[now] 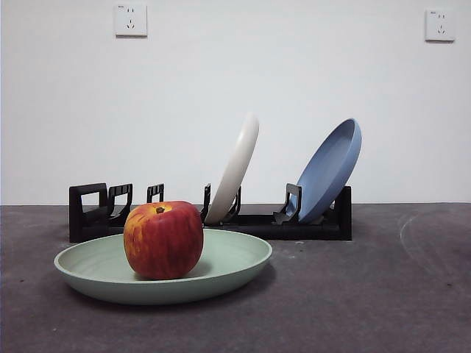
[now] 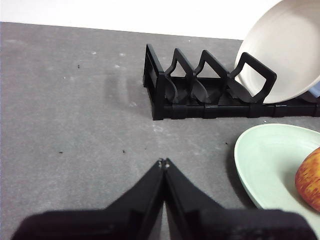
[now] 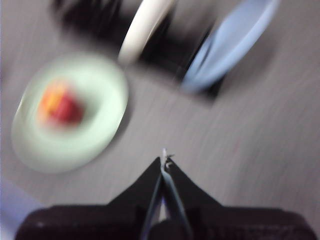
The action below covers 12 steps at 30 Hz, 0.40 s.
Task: Take the green plate from the plate rack,put the plate on the table,take the apple from the table,put the apple in the plate
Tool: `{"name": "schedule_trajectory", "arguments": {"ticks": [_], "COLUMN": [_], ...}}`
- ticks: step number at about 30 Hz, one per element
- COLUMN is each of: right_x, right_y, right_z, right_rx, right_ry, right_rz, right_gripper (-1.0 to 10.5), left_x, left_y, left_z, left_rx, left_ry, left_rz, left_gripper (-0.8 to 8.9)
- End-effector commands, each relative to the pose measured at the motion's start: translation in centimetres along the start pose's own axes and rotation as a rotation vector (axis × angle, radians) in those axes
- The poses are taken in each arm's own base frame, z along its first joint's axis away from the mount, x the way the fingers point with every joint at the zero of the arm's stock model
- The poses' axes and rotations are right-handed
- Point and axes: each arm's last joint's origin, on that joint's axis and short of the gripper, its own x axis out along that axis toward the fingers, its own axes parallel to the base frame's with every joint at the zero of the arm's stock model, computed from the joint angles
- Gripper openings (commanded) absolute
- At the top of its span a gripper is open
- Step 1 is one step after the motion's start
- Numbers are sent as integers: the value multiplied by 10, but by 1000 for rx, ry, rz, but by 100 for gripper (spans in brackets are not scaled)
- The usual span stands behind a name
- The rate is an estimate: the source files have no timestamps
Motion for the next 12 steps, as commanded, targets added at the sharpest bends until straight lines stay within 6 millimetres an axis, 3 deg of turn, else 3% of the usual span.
{"name": "schedule_trajectory", "arguments": {"ticks": [1, 4, 8, 12], "right_x": [17, 40, 76, 89], "right_y": [-15, -31, -40, -40], "right_z": [-1, -33, -103, -150], "right_rx": [52, 101, 137, 166], "right_ry": [-198, -295, -349, -399], "right_rz": [-68, -113, -196, -253], "right_gripper": [1, 1, 1, 1], "left_x": [1, 1, 1, 1], "left_y": [0, 0, 0, 0], "left_z": [-2, -2, -2, -2], "left_rx": [12, 12, 12, 12], "left_ry": [0, 0, 0, 0], "left_rz": [0, 0, 0, 0], "left_gripper": [-1, -1, -1, -1]}}
